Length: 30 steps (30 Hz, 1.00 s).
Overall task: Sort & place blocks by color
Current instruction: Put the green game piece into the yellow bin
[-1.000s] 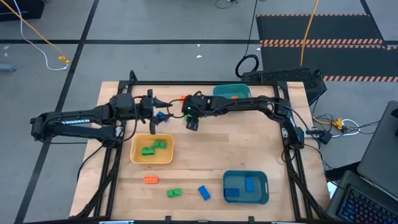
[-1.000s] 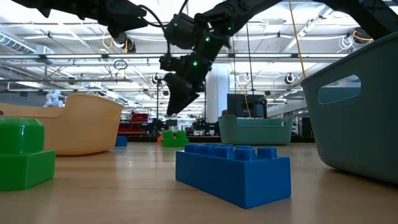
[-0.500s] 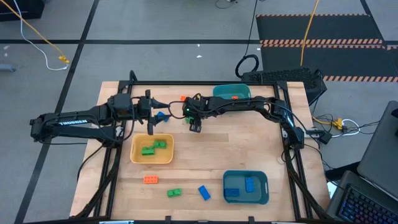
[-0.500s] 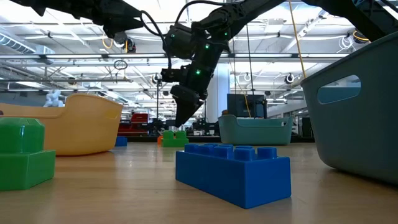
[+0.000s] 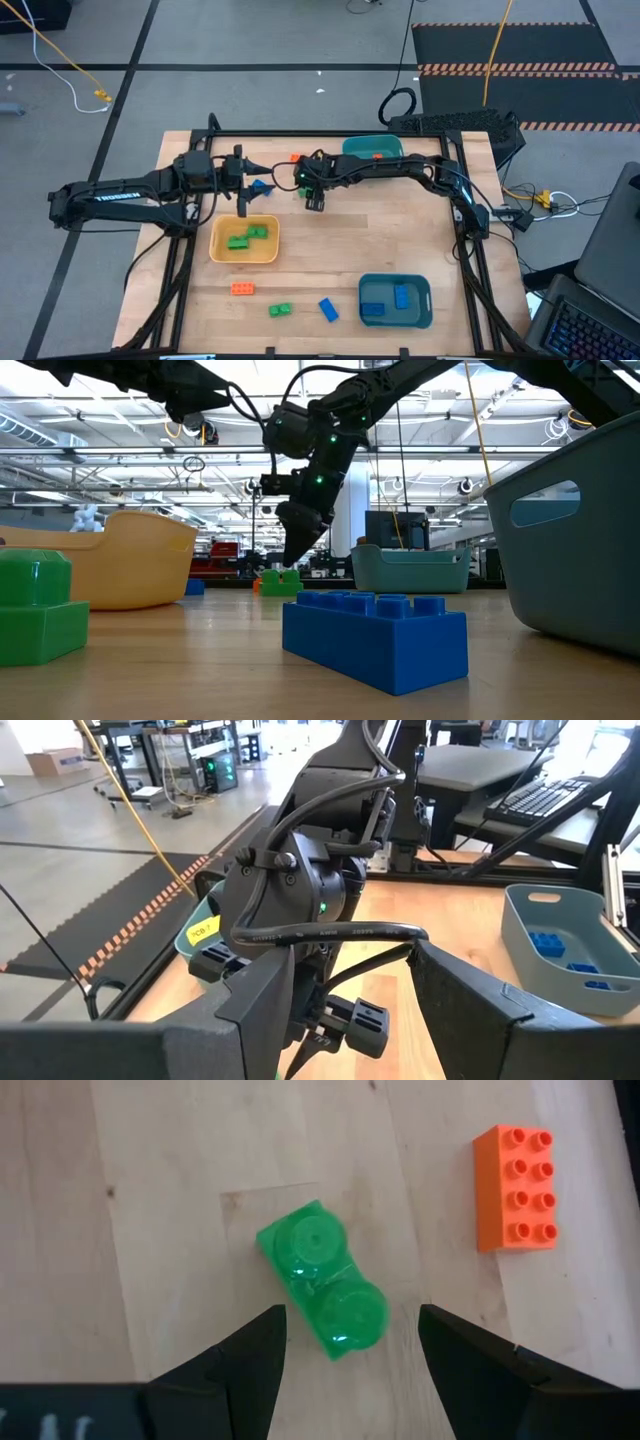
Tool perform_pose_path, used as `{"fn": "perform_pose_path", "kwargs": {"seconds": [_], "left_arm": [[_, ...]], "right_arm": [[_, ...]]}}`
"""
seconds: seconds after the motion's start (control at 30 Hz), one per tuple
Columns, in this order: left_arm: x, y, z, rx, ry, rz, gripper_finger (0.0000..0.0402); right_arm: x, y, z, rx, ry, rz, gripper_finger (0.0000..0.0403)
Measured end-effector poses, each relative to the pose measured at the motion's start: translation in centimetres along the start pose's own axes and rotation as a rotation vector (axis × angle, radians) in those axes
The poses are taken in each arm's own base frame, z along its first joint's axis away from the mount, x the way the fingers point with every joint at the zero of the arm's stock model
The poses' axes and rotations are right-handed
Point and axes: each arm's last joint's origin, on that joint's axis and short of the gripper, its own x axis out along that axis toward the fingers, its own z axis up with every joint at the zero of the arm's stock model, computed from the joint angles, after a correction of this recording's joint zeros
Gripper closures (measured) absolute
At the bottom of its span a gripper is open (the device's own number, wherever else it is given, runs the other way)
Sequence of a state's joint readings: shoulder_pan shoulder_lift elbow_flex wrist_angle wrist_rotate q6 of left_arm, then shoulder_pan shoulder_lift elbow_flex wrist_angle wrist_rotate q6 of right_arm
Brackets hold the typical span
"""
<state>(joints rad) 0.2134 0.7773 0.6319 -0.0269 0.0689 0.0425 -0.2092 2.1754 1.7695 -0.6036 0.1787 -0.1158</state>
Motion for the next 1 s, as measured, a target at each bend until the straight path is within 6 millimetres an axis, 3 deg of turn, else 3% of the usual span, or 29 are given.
{"fn": "perform_pose_path", "kwargs": {"seconds": [0.33,0.67,1.0], "left_arm": [[0.0,0.0,-0.1,-0.004,0.008,-0.001,0.0197],[0.0,0.0,-0.1,-0.003,0.009,-0.001,0.0197],[0.0,0.0,-0.1,-0.004,0.01,0.0,0.0197]], "right_arm": [[1.2,0.4,0.0,0.027,-0.012,0.047,0.0181],[1.2,0.0,0.2,0.018,-0.027,-0.051,0.0181],[1.2,0.0,0.1,0.039,-0.024,-0.008,0.0181]]}}
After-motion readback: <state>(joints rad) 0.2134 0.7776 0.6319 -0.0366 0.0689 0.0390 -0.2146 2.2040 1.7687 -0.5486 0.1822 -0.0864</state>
